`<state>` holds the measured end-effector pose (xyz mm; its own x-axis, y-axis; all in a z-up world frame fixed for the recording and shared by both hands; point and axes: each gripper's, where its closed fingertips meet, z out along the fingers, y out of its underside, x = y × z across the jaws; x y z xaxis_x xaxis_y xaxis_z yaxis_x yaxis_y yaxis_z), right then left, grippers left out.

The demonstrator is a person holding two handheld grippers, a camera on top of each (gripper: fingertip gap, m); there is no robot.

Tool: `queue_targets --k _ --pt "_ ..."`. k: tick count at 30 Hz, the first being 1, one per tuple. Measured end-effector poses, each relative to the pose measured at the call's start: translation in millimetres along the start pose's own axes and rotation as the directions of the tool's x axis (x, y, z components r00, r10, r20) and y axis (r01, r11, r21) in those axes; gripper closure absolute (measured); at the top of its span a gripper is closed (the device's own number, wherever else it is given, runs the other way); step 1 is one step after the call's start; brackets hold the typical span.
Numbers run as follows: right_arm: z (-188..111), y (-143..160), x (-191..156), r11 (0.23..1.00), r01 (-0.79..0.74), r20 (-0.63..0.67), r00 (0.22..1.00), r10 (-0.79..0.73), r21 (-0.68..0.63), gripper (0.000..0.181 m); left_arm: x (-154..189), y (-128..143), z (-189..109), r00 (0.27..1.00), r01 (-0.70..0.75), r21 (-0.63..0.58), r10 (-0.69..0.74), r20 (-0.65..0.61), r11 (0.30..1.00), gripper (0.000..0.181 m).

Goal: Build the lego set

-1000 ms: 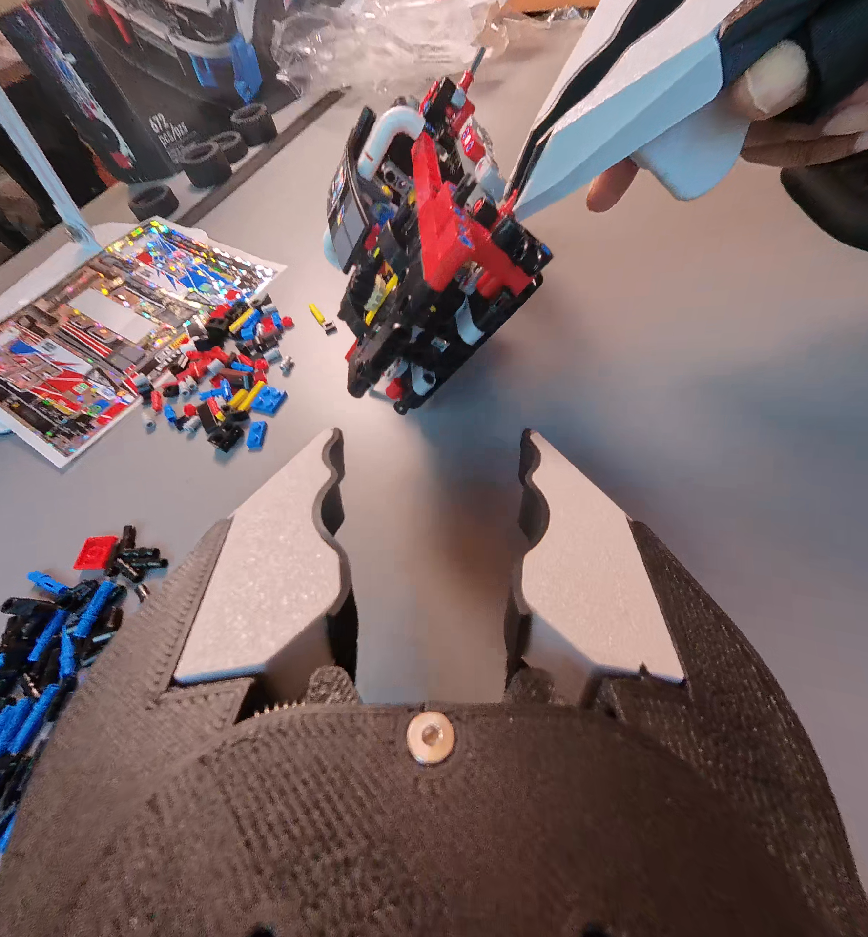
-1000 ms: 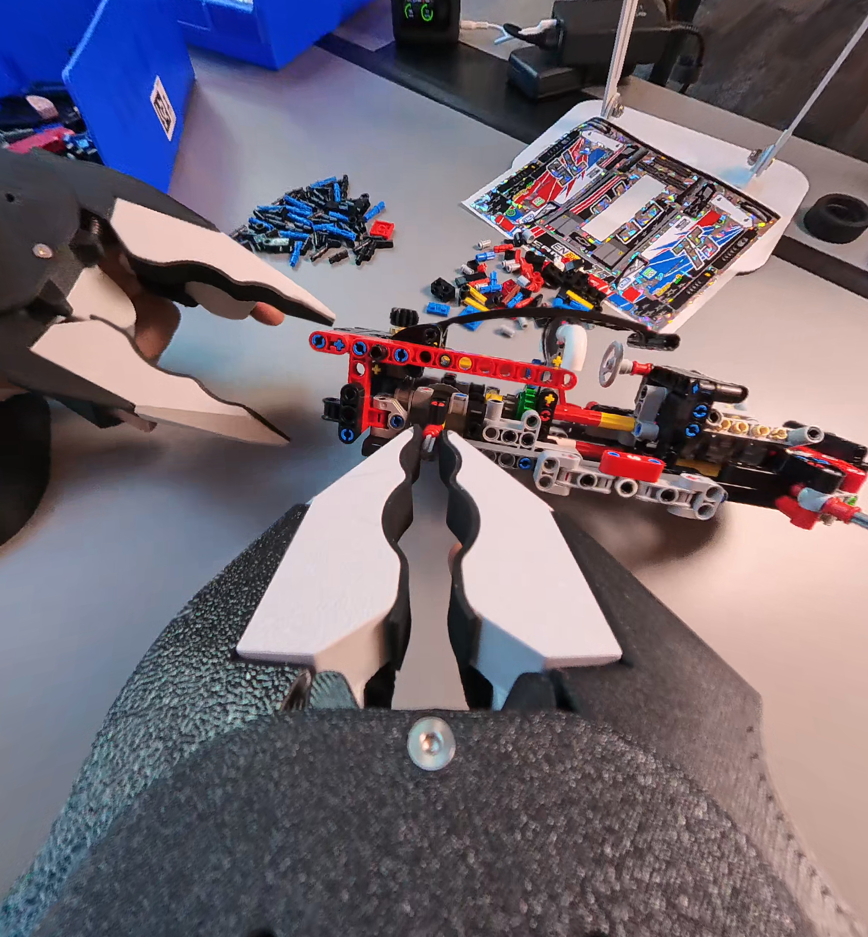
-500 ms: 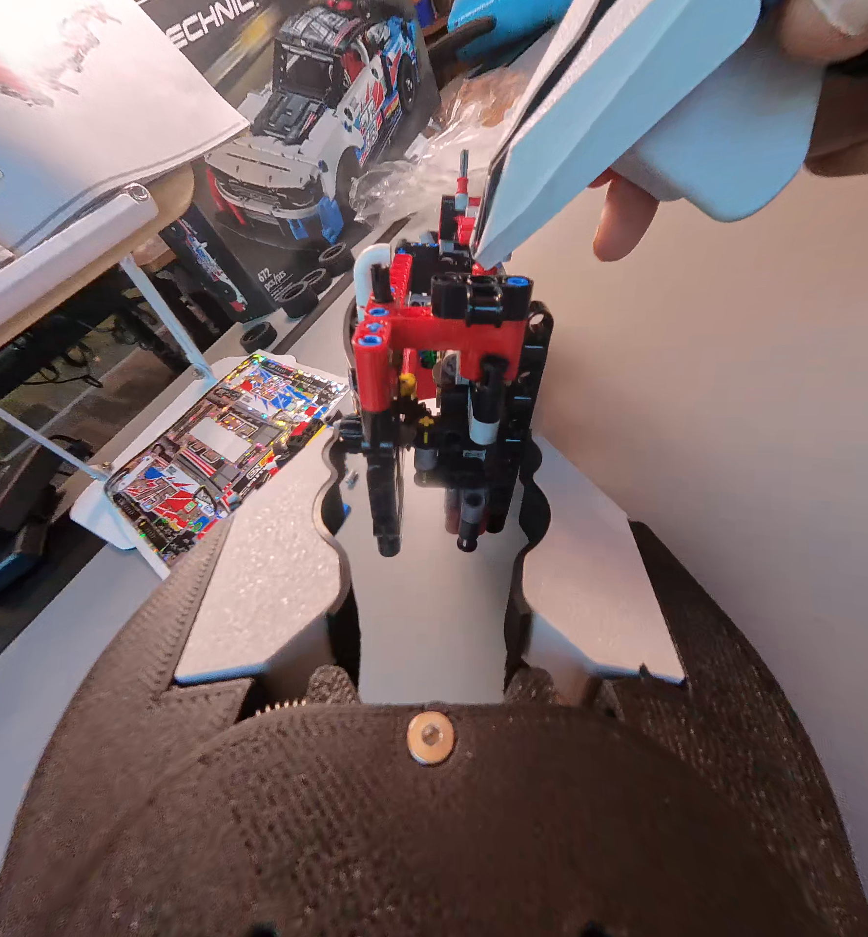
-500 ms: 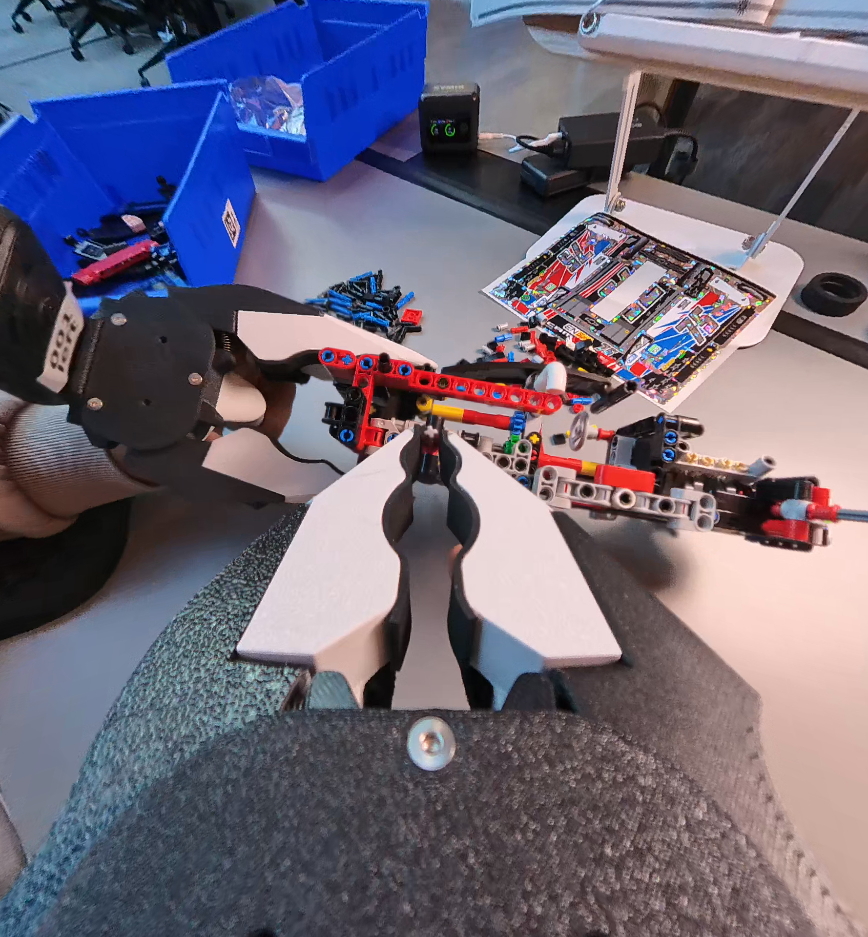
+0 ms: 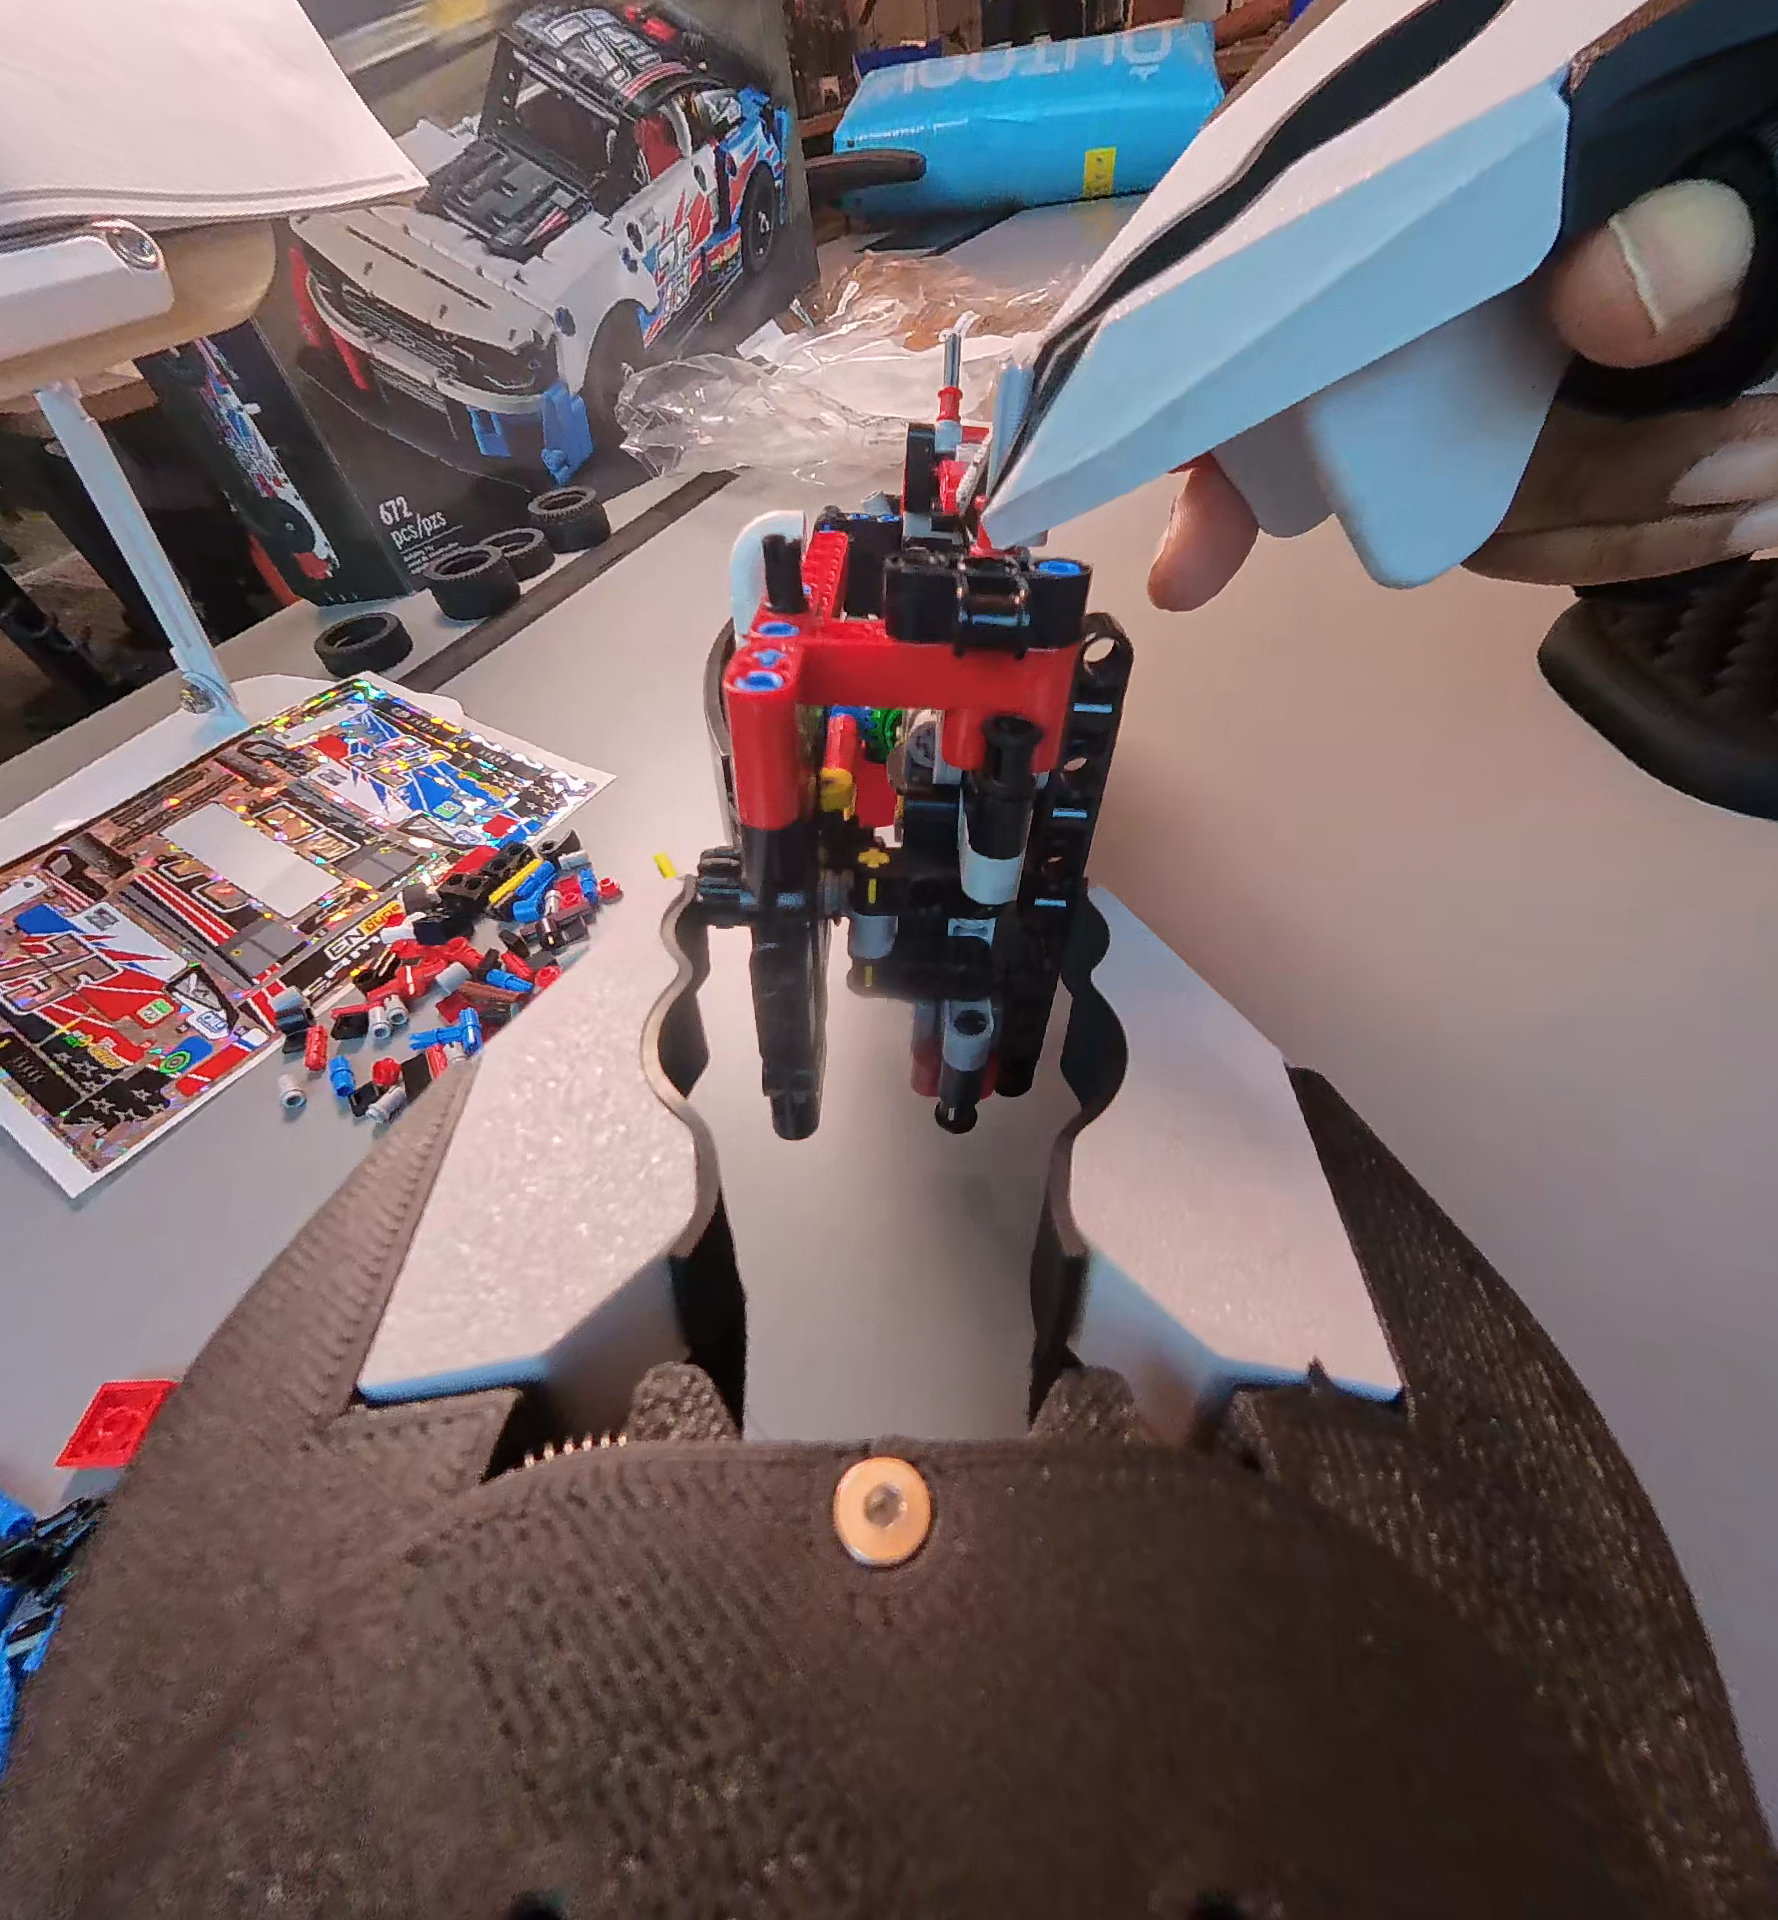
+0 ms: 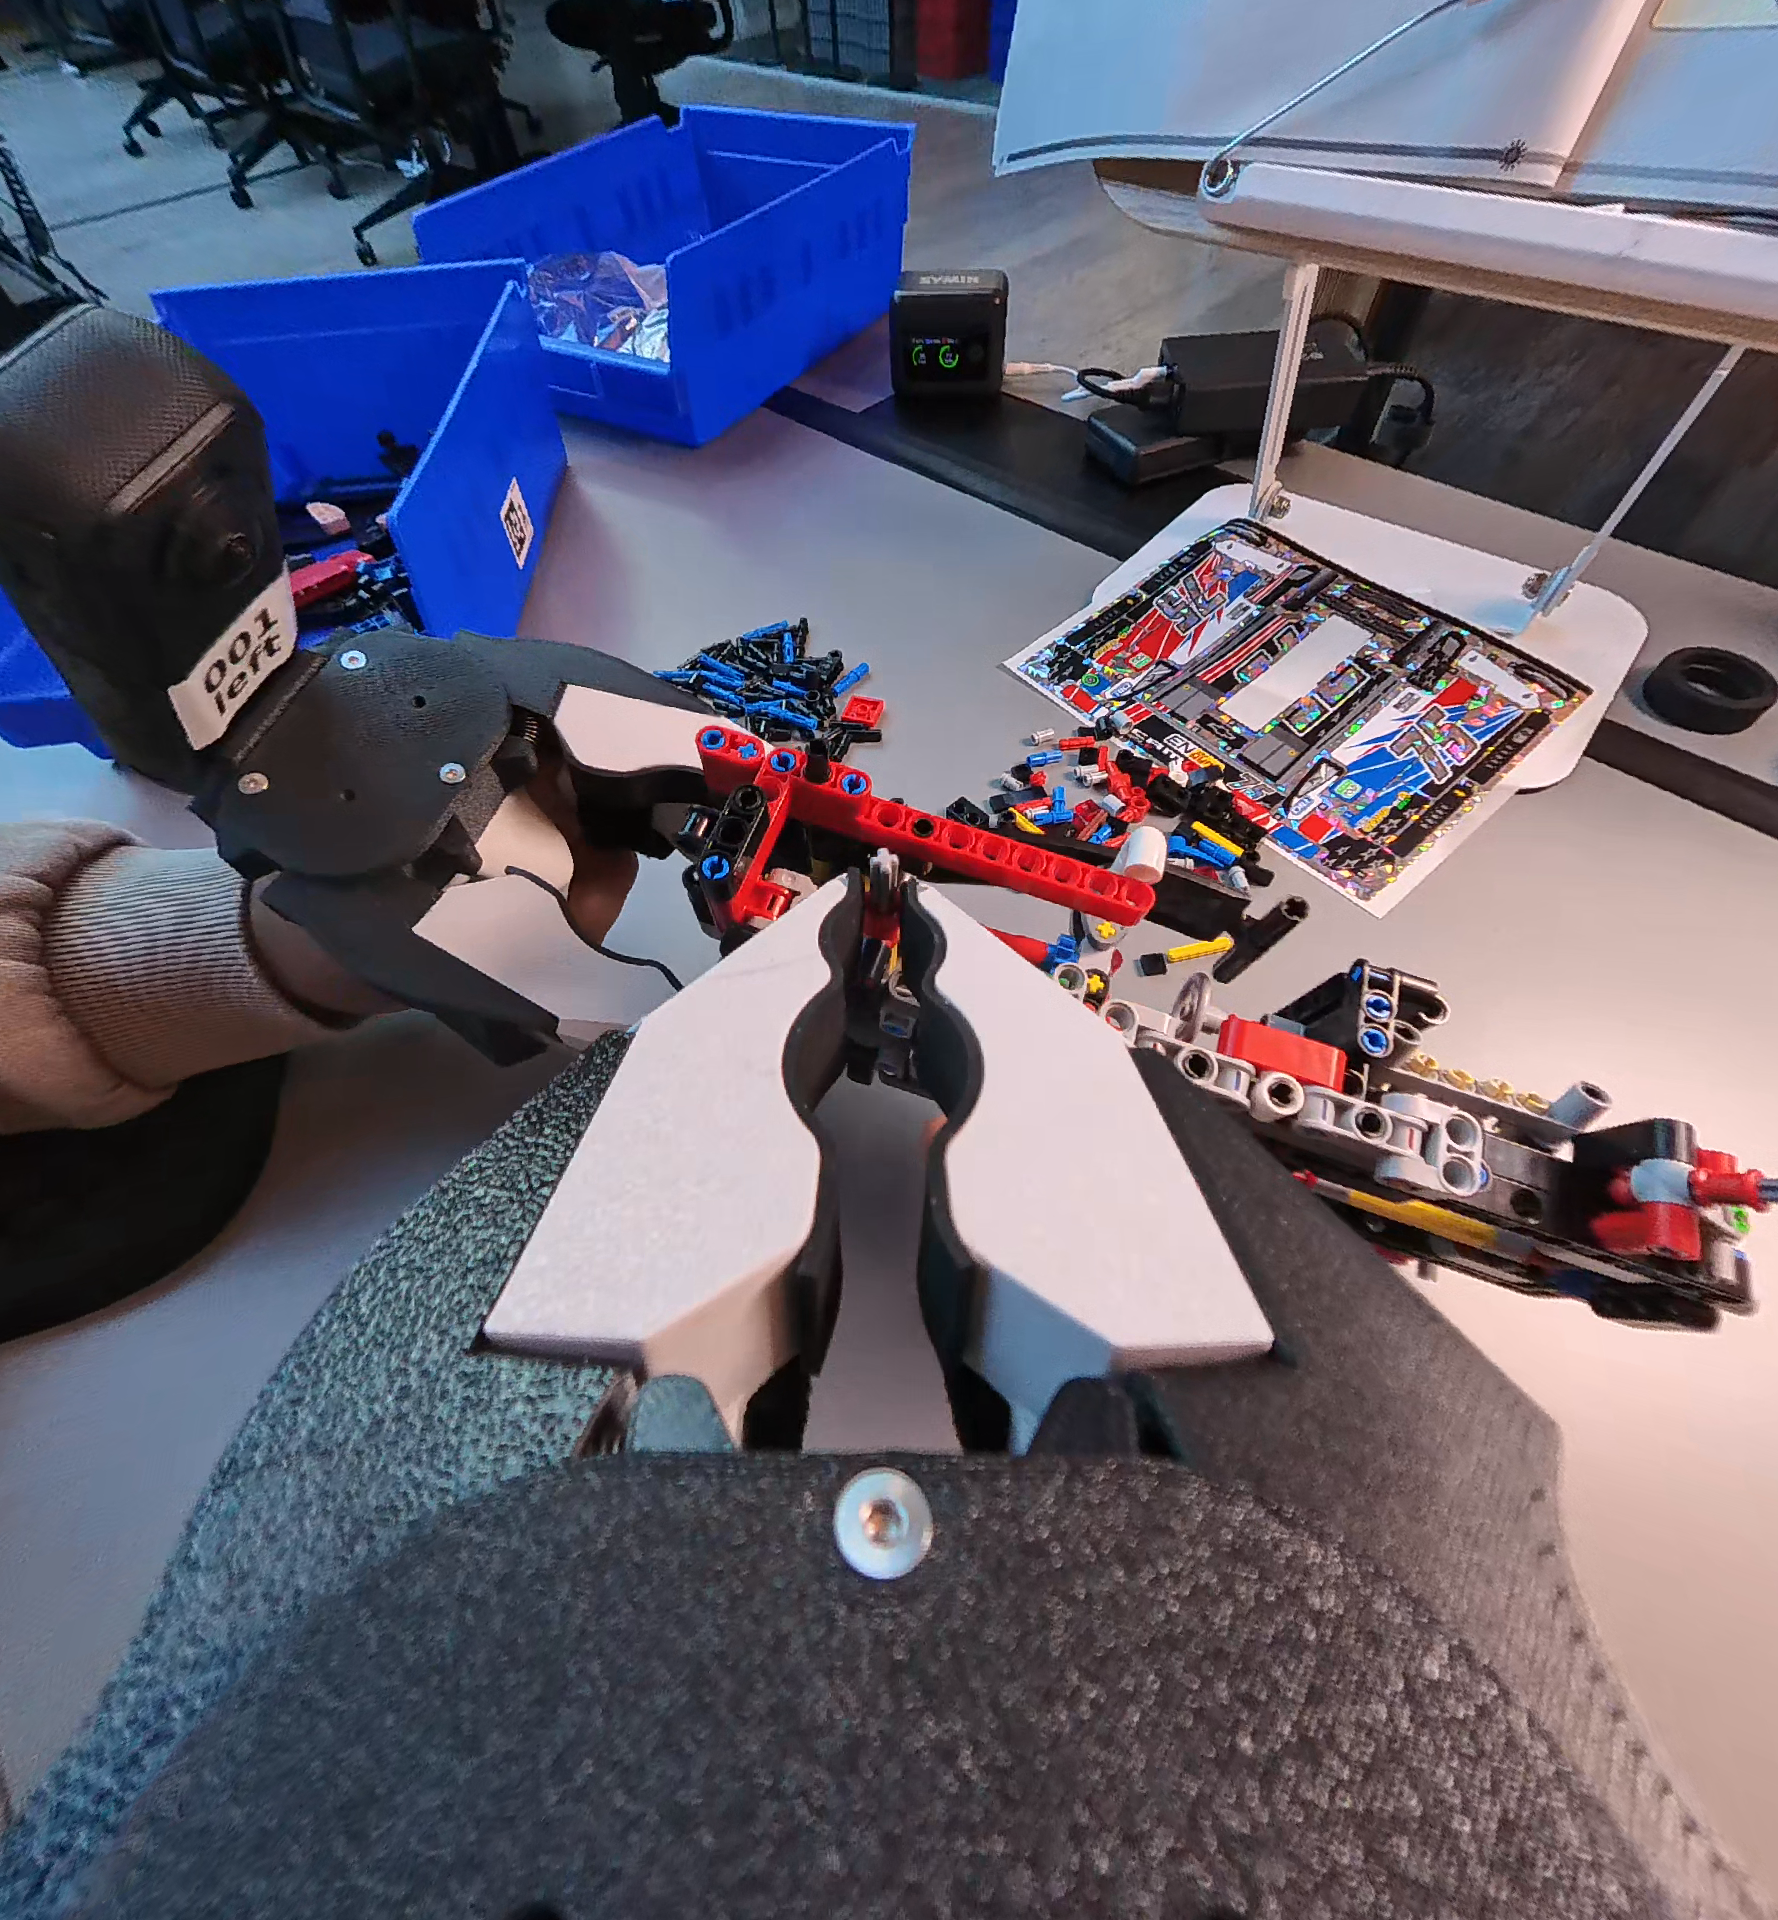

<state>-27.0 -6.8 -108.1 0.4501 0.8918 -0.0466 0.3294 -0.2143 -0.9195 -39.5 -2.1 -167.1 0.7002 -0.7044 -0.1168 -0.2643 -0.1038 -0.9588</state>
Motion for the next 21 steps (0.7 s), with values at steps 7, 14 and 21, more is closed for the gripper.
queue_targets --k 7,14,21 --pt "0 1 -1 1.0 -0.004 -0.001 1.0 0.004 0.008 0.178 0 1 0 1.0 -0.006 -0.007 0.006 -0.001 1.0 0.114" --pt "-4 1 -2 0.999 -0.025 0.014 1.0 0.025 0.034 0.178 3 -2 -1 1.0 -0.029 -0.004 0.029 0.002 1.0 0.113" --pt "-42 -9 1 0.982 -0.067 0.069 0.996 0.056 0.179 0.178 21 -46 -9 0.983 -0.18 0.11 0.176 0.052 0.977 0.114"
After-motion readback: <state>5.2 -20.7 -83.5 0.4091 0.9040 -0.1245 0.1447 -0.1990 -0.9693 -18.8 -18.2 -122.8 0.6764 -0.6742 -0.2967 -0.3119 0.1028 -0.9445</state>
